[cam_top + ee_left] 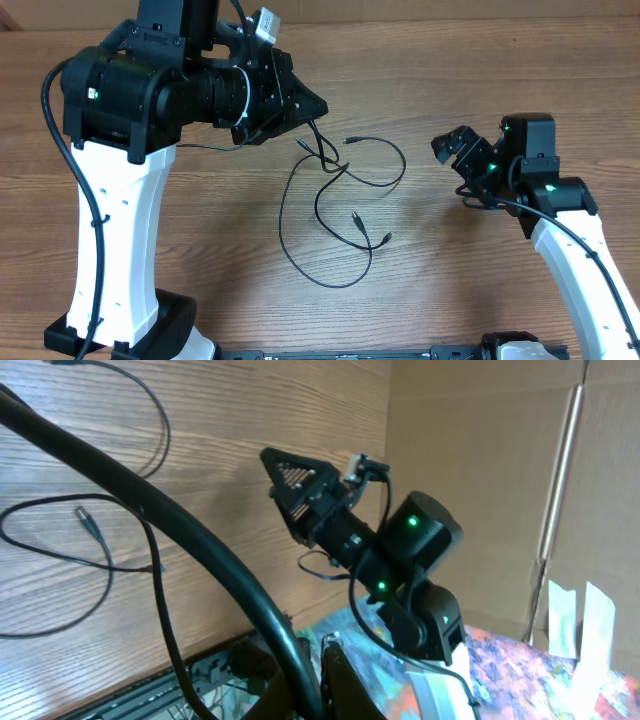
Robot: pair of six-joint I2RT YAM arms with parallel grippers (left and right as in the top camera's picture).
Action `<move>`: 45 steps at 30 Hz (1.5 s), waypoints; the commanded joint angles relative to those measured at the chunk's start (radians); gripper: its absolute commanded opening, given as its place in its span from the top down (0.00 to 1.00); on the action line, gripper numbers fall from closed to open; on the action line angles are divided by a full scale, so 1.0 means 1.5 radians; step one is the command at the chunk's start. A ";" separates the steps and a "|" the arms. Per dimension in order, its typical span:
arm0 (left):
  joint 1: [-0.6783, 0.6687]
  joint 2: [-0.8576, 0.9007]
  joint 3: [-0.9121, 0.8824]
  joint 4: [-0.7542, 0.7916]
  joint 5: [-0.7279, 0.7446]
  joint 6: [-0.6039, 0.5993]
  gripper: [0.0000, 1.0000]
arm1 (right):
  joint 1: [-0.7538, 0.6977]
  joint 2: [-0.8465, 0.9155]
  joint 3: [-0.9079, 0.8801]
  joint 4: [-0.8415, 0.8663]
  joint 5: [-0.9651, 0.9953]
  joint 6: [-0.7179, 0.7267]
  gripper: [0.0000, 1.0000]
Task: Untangle cables
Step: 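Move the right gripper left toward the cable held by the left gripper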
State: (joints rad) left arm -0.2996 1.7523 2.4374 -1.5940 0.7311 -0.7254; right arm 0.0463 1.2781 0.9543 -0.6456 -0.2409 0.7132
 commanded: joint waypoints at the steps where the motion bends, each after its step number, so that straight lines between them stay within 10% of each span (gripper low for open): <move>1: -0.005 -0.003 0.008 0.000 -0.021 0.022 0.96 | -0.001 -0.005 0.010 -0.019 -0.058 -0.003 0.00; 12: -0.020 -0.003 0.008 0.001 -0.021 0.027 0.96 | 0.103 0.060 0.010 -0.011 -0.113 -0.064 0.00; 36: -0.020 -0.003 0.008 0.001 -0.021 0.020 0.96 | 0.162 0.268 0.010 0.137 -0.102 0.183 0.11; 45: -0.020 -0.003 0.008 -0.003 -0.021 0.020 0.96 | 0.174 0.301 0.010 0.212 -0.102 0.206 0.39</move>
State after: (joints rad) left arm -0.3214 1.7523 2.4374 -1.5986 0.7017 -0.7223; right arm 0.3035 1.7271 0.9554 -0.3428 -0.4099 1.0054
